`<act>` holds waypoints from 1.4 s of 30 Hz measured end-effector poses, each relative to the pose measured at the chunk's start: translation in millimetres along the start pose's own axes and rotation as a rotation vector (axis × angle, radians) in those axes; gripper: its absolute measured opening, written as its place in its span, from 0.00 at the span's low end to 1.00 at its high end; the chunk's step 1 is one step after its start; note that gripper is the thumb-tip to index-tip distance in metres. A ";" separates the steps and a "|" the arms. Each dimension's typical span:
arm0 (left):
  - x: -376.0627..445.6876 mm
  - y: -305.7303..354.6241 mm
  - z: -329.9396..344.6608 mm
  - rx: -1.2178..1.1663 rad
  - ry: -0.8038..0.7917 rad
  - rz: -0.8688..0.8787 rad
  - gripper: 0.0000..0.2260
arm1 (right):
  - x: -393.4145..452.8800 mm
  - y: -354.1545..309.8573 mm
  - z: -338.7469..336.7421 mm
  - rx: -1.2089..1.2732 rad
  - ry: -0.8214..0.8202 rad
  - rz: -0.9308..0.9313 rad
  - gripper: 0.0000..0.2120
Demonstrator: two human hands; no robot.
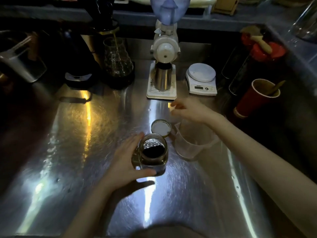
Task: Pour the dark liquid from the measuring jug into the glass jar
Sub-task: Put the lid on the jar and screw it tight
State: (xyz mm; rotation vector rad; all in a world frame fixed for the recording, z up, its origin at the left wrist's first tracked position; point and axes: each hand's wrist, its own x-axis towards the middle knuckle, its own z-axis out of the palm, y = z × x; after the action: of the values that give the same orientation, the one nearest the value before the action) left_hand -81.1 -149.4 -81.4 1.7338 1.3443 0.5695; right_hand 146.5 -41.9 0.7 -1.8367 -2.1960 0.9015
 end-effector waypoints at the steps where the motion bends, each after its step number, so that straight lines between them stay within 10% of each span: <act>1: 0.9 0.0 3.5 0.002 0.027 0.007 0.46 | 9.8 -6.9 3.4 -0.087 -0.094 -0.011 0.21; 8: 0.0 1.6 7.4 -0.063 0.092 -0.057 0.43 | 73.5 -28.3 51.6 -0.525 -0.489 0.075 0.29; 17: 0.7 2.1 8.0 -0.160 0.090 -0.055 0.43 | 87.7 -33.1 74.8 -0.764 -0.462 0.005 0.25; 30: 3.0 -5.3 10.3 -0.183 0.084 -0.077 0.42 | -8.1 -36.2 6.7 0.498 -0.063 -0.090 0.20; 42: 0.3 5.0 8.0 -0.174 0.096 -0.014 0.31 | -86.0 -16.3 92.9 0.512 0.291 -0.202 0.24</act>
State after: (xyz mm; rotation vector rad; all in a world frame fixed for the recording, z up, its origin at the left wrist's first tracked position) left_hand -72.1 -152.2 -81.5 1.5727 1.3304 0.7479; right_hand 110.2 -156.0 -43.5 -1.3797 -1.7313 0.9684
